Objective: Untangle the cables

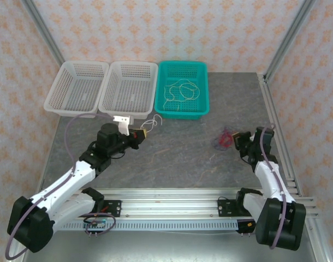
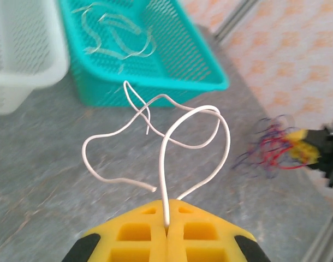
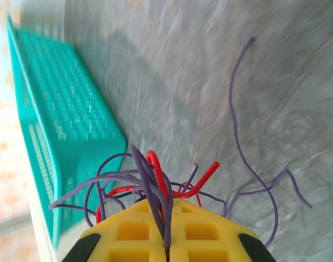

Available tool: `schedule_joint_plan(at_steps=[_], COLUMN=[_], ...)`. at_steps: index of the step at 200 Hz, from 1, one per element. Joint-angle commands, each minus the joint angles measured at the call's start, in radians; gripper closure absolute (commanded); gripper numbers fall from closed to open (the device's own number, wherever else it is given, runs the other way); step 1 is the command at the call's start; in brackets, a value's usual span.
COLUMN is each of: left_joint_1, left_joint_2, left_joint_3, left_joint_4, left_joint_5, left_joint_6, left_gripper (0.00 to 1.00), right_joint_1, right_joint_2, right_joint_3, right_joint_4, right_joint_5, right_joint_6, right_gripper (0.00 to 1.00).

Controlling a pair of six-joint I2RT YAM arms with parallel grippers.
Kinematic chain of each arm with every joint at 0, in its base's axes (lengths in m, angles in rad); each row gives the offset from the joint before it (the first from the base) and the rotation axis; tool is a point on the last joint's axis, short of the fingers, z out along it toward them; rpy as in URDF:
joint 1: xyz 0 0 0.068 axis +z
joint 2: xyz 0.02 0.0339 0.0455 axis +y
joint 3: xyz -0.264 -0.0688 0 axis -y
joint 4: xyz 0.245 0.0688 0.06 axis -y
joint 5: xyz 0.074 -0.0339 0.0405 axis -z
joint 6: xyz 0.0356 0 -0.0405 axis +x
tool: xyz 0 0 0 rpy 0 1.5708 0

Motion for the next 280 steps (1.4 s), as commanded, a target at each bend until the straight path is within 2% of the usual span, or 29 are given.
schedule_joint_plan(at_steps=[1,26,59,92,121,124,134,141,146,150,166,193,226,260,280], left_joint_1=[-0.033,-0.079,-0.082,-0.07,-0.063,-0.06,-0.053,-0.047,-0.044,-0.041,-0.039,-0.04,-0.061,-0.167,-0.226], left_joint_2=[-0.014,0.089,0.359,0.668,0.859,0.877,0.918,0.932,0.933,0.929,0.888,0.748,0.516,0.302,0.211], left_joint_3=[0.119,0.282,0.551,0.81,0.993,1.015,1.076,1.098,1.103,1.102,1.071,0.927,0.631,0.401,0.261], left_joint_4=[0.016,-0.003,-0.046,-0.04,-0.076,-0.09,-0.13,-0.138,-0.135,-0.129,-0.103,-0.021,0.079,-0.058,-0.068], left_joint_5=[0.059,-0.008,-0.136,-0.129,-0.159,-0.162,-0.152,-0.135,-0.123,-0.112,-0.079,-0.02,0.02,-0.055,-0.087], left_joint_6=[0.052,0.107,0.094,0.067,0.08,0.084,0.089,0.084,0.076,0.072,0.067,0.049,0.049,0.183,0.206], left_gripper=[1.0,1.0,1.0,1.0,1.0,0.93,0.54,0.33,0.23,0.19,0.11,0.1,0.1,0.1,0.1], right_joint_1=[0.098,0.21,0.309,0.403,0.462,0.468,0.487,0.495,0.5,0.501,0.506,0.513,0.519,0.537,0.543], right_joint_2=[0.018,0.072,0.158,0.148,0.096,0.09,0.078,0.074,0.071,0.072,0.075,0.121,0.215,0.333,0.383], right_joint_3=[0.02,0.032,0.033,0.026,-0.003,-0.004,-0.006,-0.008,-0.008,-0.008,-0.004,0.014,0.062,0.105,0.131], right_joint_4=[0.074,0.122,0.191,0.199,0.226,0.225,0.224,0.223,0.225,0.225,0.236,0.283,0.33,0.416,0.499], right_joint_5=[-0.04,-0.009,-0.002,0.034,0.057,0.059,0.064,0.063,0.061,0.059,0.052,0.025,-0.052,-0.094,-0.16], right_joint_6=[-0.052,-0.035,0.023,0.051,0.088,0.089,0.09,0.089,0.089,0.089,0.079,0.052,0.025,0.046,0.087], right_gripper=[1.0,1.0,1.0,1.0,1.0,1.0,1.0,1.0,1.0,1.0,1.0,1.0,1.0,1.0,1.0])
